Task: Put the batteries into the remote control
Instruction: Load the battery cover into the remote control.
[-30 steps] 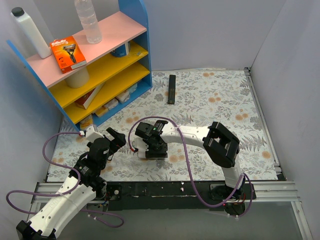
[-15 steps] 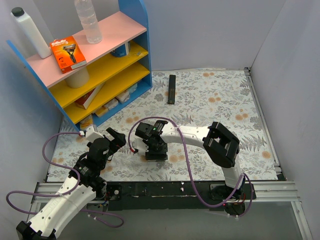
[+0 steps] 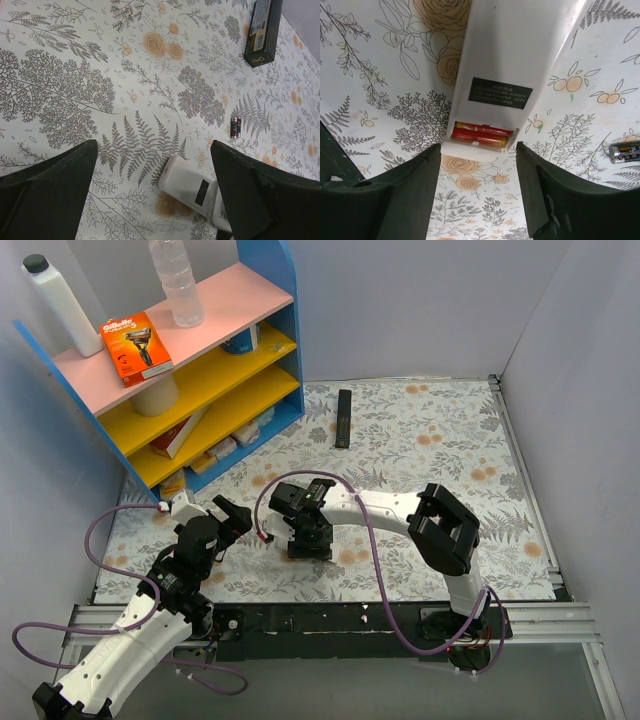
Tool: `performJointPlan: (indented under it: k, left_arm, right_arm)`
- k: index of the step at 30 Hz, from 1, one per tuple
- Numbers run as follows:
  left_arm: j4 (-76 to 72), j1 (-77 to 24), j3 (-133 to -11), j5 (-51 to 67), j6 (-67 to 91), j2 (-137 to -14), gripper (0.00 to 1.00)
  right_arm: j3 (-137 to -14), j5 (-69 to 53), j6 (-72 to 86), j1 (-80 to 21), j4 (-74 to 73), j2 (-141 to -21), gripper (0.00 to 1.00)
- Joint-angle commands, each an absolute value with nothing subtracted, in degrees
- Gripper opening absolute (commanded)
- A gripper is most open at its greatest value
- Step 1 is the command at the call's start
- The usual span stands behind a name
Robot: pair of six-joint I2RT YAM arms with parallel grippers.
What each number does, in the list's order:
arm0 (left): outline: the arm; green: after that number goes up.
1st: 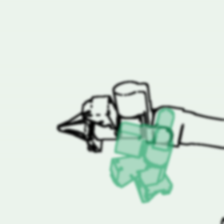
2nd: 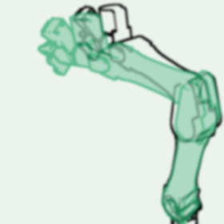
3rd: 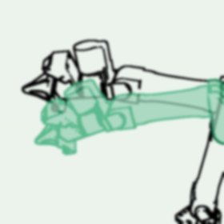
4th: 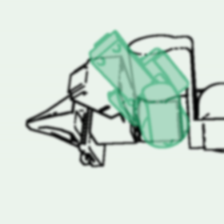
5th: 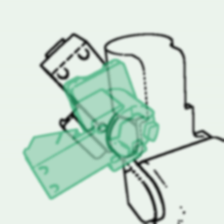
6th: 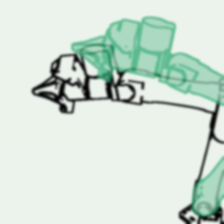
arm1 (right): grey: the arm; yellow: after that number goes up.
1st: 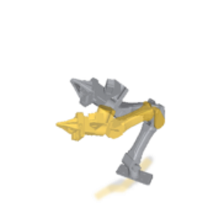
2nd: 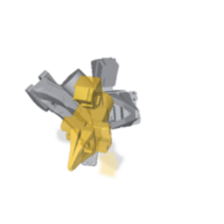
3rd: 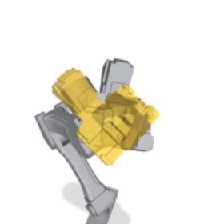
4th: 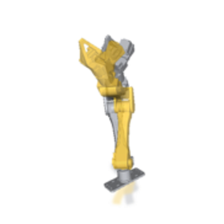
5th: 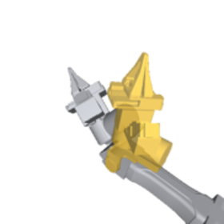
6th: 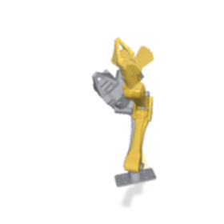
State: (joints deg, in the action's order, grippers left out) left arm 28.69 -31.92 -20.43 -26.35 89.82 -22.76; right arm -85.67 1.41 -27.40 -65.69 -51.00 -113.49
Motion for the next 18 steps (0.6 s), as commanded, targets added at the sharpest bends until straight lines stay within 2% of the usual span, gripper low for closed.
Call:
performJointPlan:
  k: [1,6,10,13,18]
  left_arm:
    - [28.3,-31.64,-21.01,-26.02,89.39,-23.2,0.98]
    - [27.78,-31.64,-21.27,-24.79,89.12,-24.17,0.98]
    - [27.42,-31.55,-21.45,-23.38,88.51,-25.22,0.97]
    - [26.46,-31.55,-21.53,-21.19,87.63,-26.71,0.96]
    - [24.26,-31.55,-22.32,-15.31,85.35,-33.72,0.95]
  right_arm:
    - [-88.24,-1.66,-23.92,-65.13,-50.1,-108.65,0.69]
    - [-85.17,-5.88,-18.82,-62.67,-47.47,-104.25,0.7]
    - [-77.73,-8.52,-11.8,-59.51,-42.82,-97.93,0.68]
    - [-72.88,-9.67,-3.1,-57.05,-38.26,-93.1,0.67]
    - [-59.52,-8.78,19.98,-52.22,-28.23,-85.09,0.66]
